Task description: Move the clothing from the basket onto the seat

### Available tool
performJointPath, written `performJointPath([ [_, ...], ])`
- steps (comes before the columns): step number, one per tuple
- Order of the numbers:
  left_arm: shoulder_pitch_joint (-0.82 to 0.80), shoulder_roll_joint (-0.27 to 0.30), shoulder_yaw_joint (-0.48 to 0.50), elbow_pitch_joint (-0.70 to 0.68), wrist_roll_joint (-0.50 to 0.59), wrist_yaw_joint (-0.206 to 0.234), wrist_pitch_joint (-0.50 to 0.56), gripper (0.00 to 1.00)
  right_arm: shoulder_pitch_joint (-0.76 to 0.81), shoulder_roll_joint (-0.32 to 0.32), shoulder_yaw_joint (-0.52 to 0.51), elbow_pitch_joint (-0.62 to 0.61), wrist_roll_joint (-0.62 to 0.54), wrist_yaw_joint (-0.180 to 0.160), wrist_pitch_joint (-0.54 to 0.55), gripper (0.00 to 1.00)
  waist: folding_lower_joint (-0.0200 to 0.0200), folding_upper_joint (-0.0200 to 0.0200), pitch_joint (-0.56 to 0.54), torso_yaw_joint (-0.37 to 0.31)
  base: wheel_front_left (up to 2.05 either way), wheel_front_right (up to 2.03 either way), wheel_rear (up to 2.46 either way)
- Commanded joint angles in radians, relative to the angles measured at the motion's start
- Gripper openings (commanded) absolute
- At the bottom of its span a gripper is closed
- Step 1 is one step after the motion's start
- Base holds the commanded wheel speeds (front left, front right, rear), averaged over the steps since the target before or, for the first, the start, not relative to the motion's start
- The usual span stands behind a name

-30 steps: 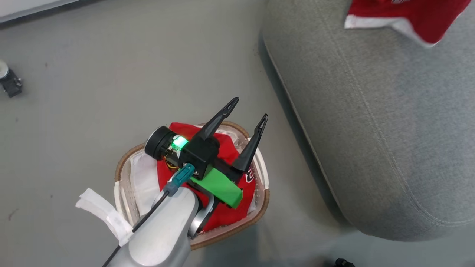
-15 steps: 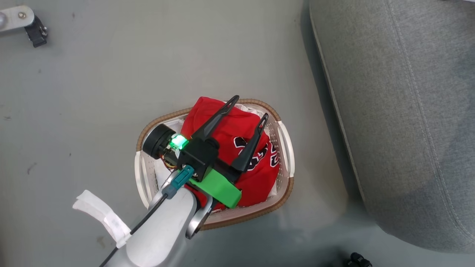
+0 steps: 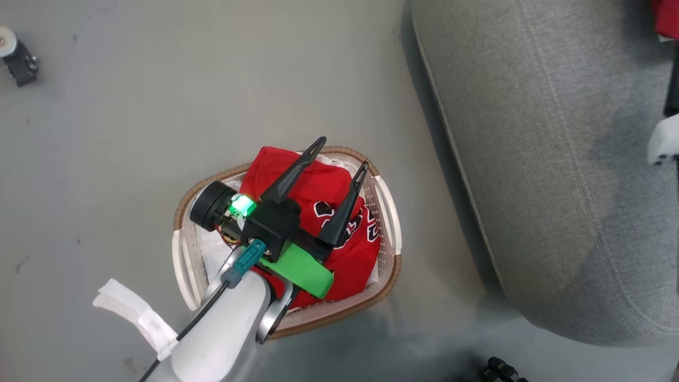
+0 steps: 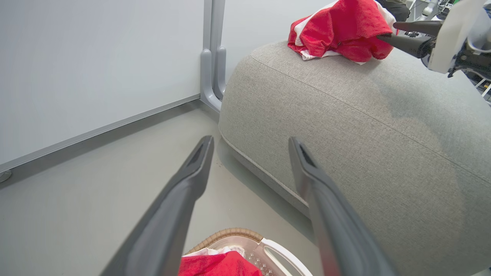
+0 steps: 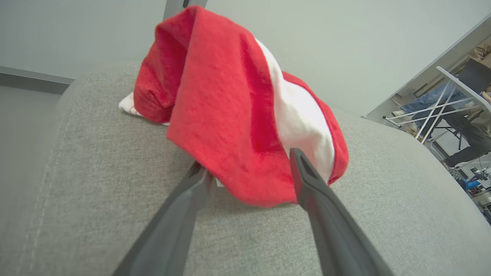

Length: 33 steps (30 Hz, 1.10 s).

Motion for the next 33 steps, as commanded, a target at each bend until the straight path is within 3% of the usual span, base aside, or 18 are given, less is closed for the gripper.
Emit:
performJointPath([
  [1,0.011,0.008,0.009,-0.001,0.006,0.001,-0.001,1.00,0.024,0.008,0.007,-0.013,0.008,-0.001,0.000,1.00,-0.0001,0.0000,-0.019,-0.019,0.00,0.00,0.00],
  [15,0.061,-0.022,0.117,0.014,-0.035,-0.001,-0.001,1.00,0.130,0.044,0.112,-0.099,0.084,-0.001,0.000,1.00,-0.0001,0.0000,-0.184,-0.037,0.00,0.00,0.00],
  [26,0.154,-0.063,0.244,0.036,-0.044,0.004,-0.001,1.00,0.156,0.071,0.152,-0.148,0.151,-0.001,0.000,1.00,-0.0001,0.0000,-0.374,0.056,0.00,0.00,0.00],
  [33,0.238,-0.070,0.354,0.018,-0.051,0.033,-0.001,1.00,0.219,0.138,0.186,-0.204,0.196,-0.001,0.000,1.00,-0.0001,0.0000,-0.441,0.113,0.00,0.00,0.00],
])
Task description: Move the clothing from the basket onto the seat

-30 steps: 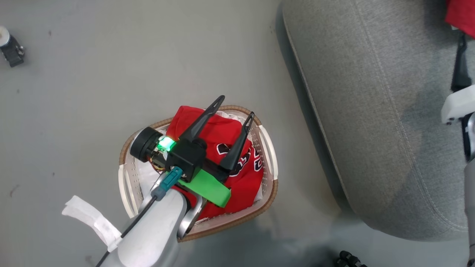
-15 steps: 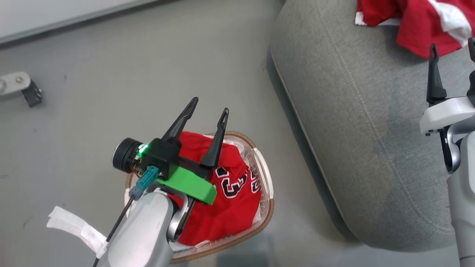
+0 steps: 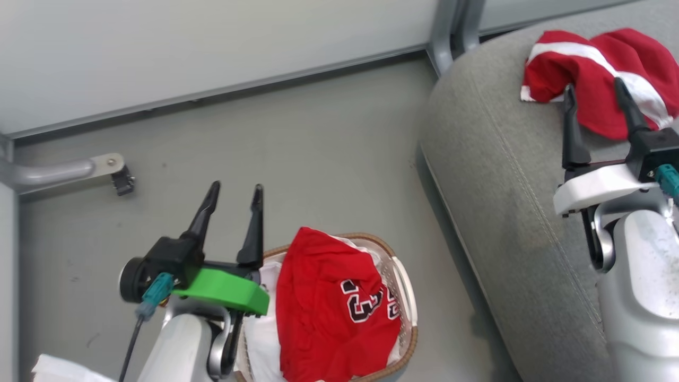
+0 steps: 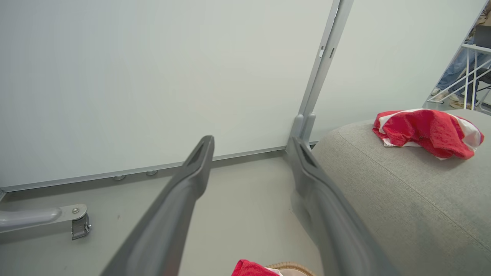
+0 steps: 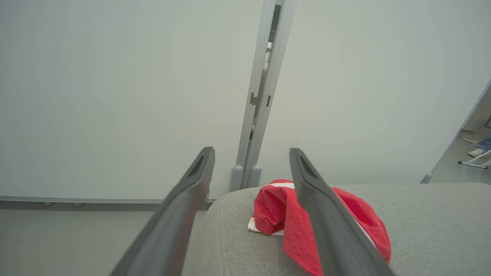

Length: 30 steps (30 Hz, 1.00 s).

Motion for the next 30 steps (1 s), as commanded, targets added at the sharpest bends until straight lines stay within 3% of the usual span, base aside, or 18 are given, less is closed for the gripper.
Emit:
performJointPath([
  [1,0.027,-0.001,0.022,-0.009,0.009,0.010,-0.001,1.00,0.030,0.007,0.003,-0.012,0.015,-0.001,0.000,1.00,0.0001,0.0000,-0.064,0.066,0.00,0.00,0.00],
  [14,0.195,-0.002,0.143,-0.066,-0.022,0.048,-0.001,1.00,0.250,0.059,0.078,-0.086,0.108,-0.001,0.000,1.00,0.0001,0.0000,-0.114,0.106,0.00,0.00,0.00],
  [21,0.260,-0.002,0.162,-0.073,-0.047,0.062,-0.001,1.00,0.339,0.059,0.120,-0.080,0.187,-0.001,0.000,1.00,0.0001,0.0000,-0.137,0.109,0.00,0.00,0.00],
  [30,0.295,-0.002,0.172,-0.072,-0.030,0.072,-0.001,1.00,0.407,0.059,0.154,-0.074,0.205,-0.001,0.000,1.00,0.0001,0.0000,-0.162,0.115,0.00,0.00,0.00],
])
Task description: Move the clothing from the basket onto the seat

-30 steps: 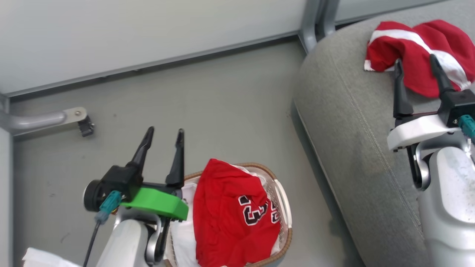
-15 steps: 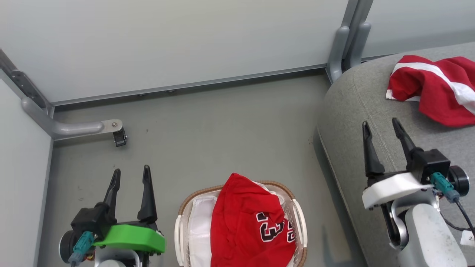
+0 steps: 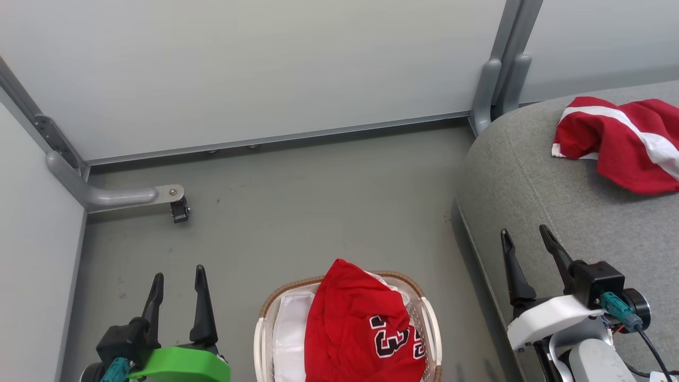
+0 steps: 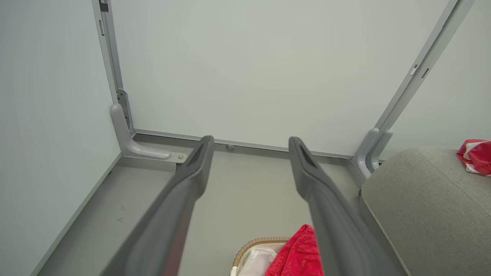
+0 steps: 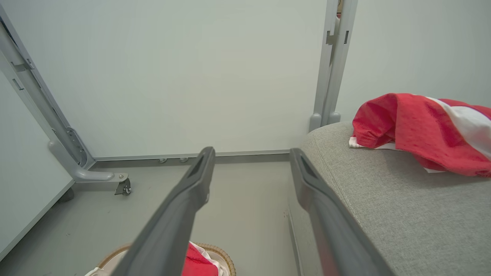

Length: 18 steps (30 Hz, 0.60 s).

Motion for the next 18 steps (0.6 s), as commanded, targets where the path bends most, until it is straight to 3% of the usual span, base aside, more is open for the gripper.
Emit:
performJointPath([
  [1,0.017,0.000,0.003,0.005,0.013,0.001,-0.001,1.00,0.015,-0.004,-0.003,0.002,0.001,-0.001,0.000,1.00,0.0001,0.0000,-0.003,-0.001,0.00,0.00,0.00],
  [18,0.005,0.000,-0.005,0.023,0.011,-0.010,-0.001,1.00,0.016,-0.004,-0.015,0.012,-0.011,-0.001,0.000,1.00,0.0001,0.0000,-0.009,0.000,0.00,0.00,0.00],
])
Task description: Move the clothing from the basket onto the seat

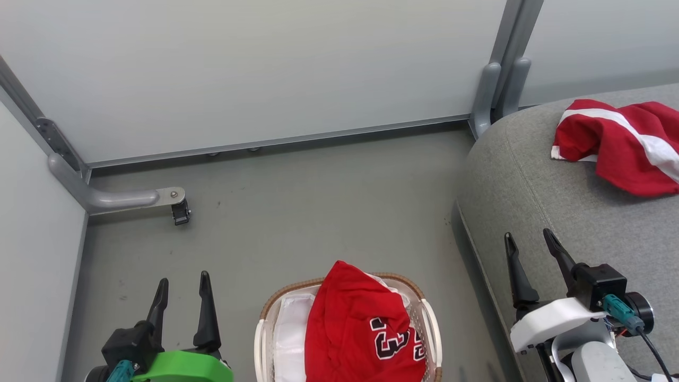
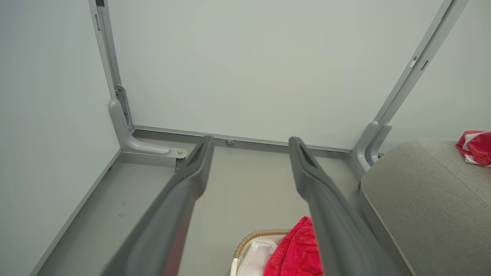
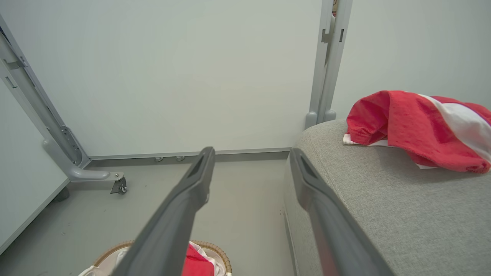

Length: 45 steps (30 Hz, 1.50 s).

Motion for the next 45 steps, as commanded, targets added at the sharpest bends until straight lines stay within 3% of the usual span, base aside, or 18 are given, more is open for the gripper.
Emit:
performJointPath([
  [1,-0.003,0.001,0.001,0.000,-0.001,-0.003,-0.001,1.00,0.008,-0.004,-0.001,0.003,-0.004,-0.001,0.000,1.00,0.0001,0.0000,0.000,0.000,0.00,0.00,0.00],
  [16,-0.034,0.001,-0.014,0.006,0.011,-0.014,-0.001,1.00,-0.008,-0.003,0.001,-0.009,-0.011,-0.001,0.000,1.00,0.0001,0.0000,0.032,-0.005,0.00,0.00,0.00],
  [23,-0.119,0.001,-0.067,0.062,0.057,-0.046,-0.001,1.00,-0.042,-0.004,-0.009,-0.023,-0.026,-0.001,0.000,1.00,0.0001,0.0000,0.106,-0.019,0.00,0.00,0.00],
  [36,-0.525,0.017,-0.251,0.355,0.177,-0.096,-0.001,1.00,-0.190,-0.003,0.031,-0.079,-0.049,-0.001,0.000,1.00,0.0001,0.0000,0.404,-0.117,0.00,0.00,0.00],
  [45,-0.777,0.046,-0.412,0.632,0.156,-0.099,0.036,1.00,-0.272,-0.003,0.073,-0.117,-0.017,-0.001,0.000,1.00,0.0001,0.0000,0.610,-0.219,0.00,0.00,0.00],
])
